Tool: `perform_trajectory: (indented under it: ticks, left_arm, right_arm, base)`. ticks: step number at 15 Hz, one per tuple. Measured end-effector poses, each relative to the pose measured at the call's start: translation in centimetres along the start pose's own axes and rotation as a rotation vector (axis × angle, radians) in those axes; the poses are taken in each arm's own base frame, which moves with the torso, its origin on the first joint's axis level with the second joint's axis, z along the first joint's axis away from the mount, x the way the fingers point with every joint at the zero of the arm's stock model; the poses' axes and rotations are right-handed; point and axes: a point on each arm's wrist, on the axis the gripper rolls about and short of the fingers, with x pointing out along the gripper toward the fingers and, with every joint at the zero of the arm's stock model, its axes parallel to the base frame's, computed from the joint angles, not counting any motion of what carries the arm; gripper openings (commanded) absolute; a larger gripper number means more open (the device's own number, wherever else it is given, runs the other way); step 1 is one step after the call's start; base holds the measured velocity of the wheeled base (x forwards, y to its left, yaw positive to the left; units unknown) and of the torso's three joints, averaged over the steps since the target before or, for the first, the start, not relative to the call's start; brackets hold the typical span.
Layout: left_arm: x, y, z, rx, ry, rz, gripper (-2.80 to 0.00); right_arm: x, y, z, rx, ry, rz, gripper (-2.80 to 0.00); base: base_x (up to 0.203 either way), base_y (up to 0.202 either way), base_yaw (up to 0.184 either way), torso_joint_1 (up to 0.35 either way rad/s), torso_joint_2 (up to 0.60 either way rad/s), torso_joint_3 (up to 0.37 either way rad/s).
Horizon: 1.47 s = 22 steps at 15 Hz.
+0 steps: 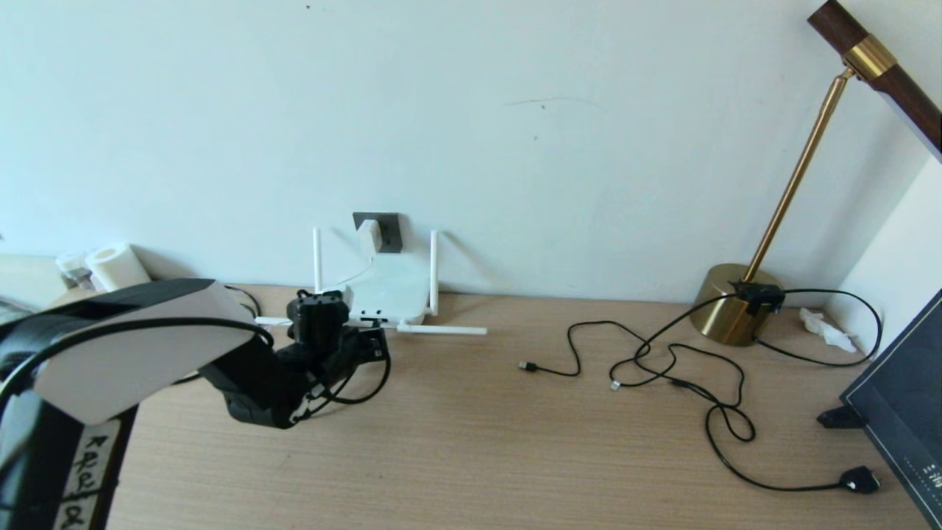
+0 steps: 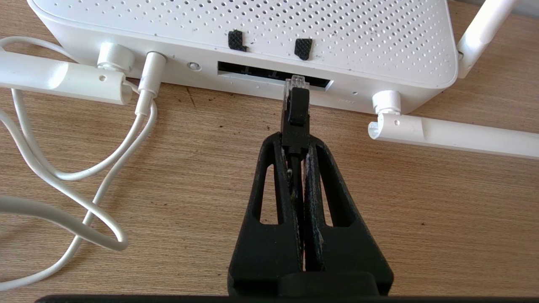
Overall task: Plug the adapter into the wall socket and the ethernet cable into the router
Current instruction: Plug cable into router interface
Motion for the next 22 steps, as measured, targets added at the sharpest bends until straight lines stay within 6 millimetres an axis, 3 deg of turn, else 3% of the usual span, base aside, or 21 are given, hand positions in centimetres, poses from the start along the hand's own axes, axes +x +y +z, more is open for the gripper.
perform_trajectory:
  ticks: [22]
  left_arm:
    - [0.38,0.02,0.32,0.0,-0.01,0.001,-2.8]
  right_arm:
    - [0.0,0.0,0.0,0.0,0.0,0.0,0.0]
  base:
    - [0.0,0.0,0.0,0.0,0.0,0.0]
